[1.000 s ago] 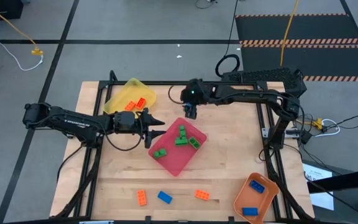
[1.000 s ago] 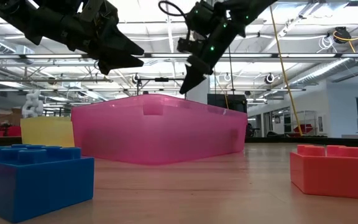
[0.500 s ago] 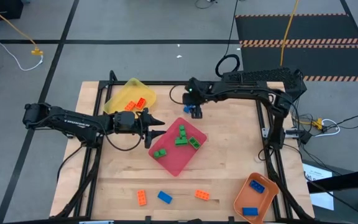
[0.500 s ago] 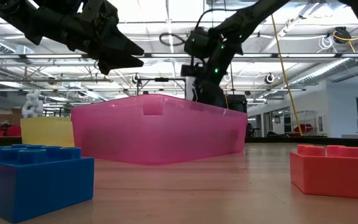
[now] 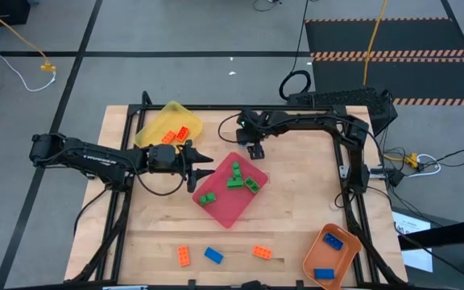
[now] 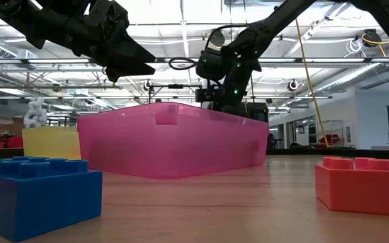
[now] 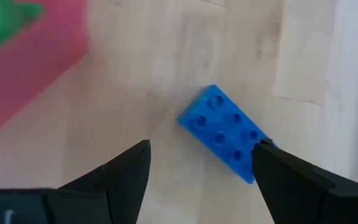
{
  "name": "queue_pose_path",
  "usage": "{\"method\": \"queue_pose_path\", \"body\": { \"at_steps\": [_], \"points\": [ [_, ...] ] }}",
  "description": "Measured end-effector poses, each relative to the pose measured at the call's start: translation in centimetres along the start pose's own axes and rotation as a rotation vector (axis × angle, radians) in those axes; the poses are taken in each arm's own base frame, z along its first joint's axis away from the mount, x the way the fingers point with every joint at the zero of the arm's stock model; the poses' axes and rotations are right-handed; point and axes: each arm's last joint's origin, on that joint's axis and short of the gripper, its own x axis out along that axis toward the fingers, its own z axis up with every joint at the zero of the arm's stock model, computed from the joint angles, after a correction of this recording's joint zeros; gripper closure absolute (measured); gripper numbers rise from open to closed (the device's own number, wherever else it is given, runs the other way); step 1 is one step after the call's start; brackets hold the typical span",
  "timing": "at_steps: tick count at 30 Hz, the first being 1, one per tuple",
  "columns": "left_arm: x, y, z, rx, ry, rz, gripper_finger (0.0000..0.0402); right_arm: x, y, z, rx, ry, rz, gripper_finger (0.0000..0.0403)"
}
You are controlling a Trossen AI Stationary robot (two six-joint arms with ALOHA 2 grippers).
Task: Sort & place blocks by color
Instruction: Put the blue game piece into the orange bin
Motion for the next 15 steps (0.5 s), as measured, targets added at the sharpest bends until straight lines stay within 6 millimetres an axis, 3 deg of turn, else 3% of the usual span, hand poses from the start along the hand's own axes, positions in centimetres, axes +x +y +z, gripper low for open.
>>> {"method": "queue_pose_path", "body": {
  "at_steps": [8,15],
  "points": [
    [0.0,0.0,0.0,-0.001,-0.001,0.001,0.0194,0.6,-1.3,-0.7,0.075,-0.05,0.043,0.0145],
    [0.0,0.0,0.0,-0.001,0.0,0.002,0.0194,0.7,-1.6,-0.4,0.117,-0.088,0.017,0.0183]
  ]
}}
